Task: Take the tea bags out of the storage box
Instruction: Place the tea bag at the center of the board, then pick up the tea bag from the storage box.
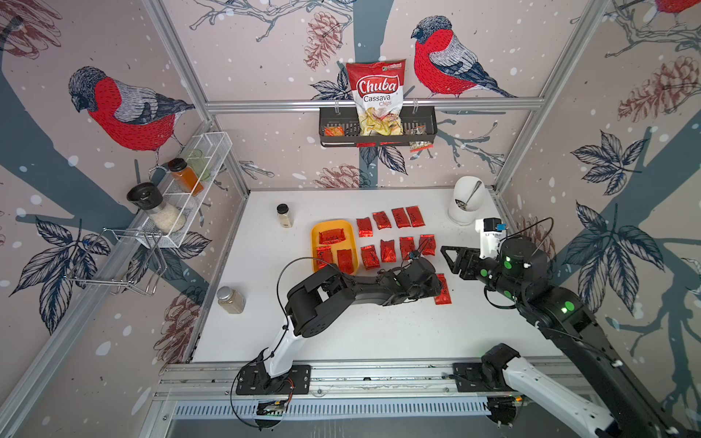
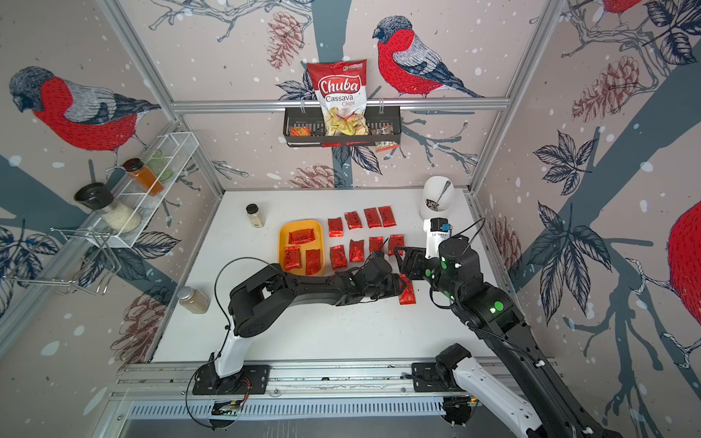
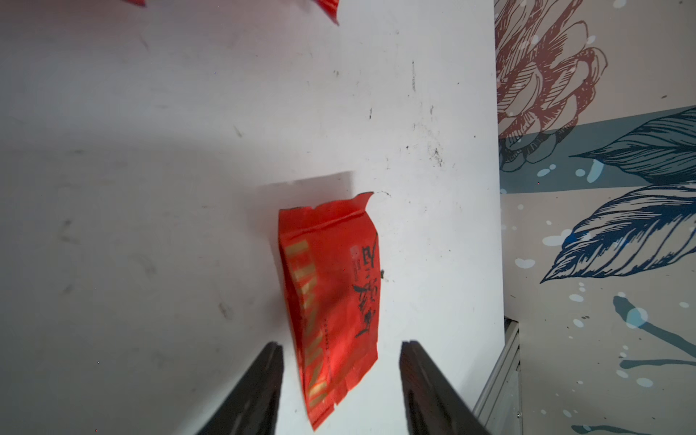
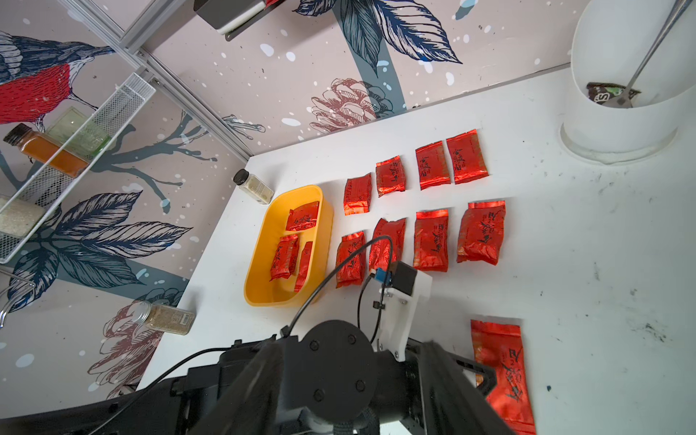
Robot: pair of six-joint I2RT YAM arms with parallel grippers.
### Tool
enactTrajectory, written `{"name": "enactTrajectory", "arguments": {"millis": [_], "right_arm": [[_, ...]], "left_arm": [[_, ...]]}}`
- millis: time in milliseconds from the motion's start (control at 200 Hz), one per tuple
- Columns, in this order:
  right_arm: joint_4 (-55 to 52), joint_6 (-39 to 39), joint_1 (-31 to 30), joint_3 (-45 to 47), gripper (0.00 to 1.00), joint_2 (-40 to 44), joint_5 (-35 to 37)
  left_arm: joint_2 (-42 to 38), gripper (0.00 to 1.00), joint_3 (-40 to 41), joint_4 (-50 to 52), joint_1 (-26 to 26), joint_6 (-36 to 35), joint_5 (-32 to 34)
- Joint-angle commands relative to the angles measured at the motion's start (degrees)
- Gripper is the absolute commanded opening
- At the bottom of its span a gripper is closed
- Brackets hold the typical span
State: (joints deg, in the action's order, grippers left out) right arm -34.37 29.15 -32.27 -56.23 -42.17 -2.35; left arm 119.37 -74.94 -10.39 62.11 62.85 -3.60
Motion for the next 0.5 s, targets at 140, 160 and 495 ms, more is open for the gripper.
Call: {"name": "enactTrajectory", "arguments": {"millis": [140,160,495], "right_arm": [[5.51,2.72,-1.33,-0.07,0.67,-3.93,-1.24],[6.07,2.95,-1.53,-0.03,0.67,-4.43,-1.21],[19.75,7.01,-5.17,-1.59,0.62,-19.2,-3.51]], "left_arm": [[-12.36,0.55,5.37,4.67,0.03,-3.99,7.68],[-13.72,0.55,6.18,5.34,0.06,-4.4,8.63],[-44.51,0.55,26.06,17.95,-7.31,-6.86,17.63]]}}
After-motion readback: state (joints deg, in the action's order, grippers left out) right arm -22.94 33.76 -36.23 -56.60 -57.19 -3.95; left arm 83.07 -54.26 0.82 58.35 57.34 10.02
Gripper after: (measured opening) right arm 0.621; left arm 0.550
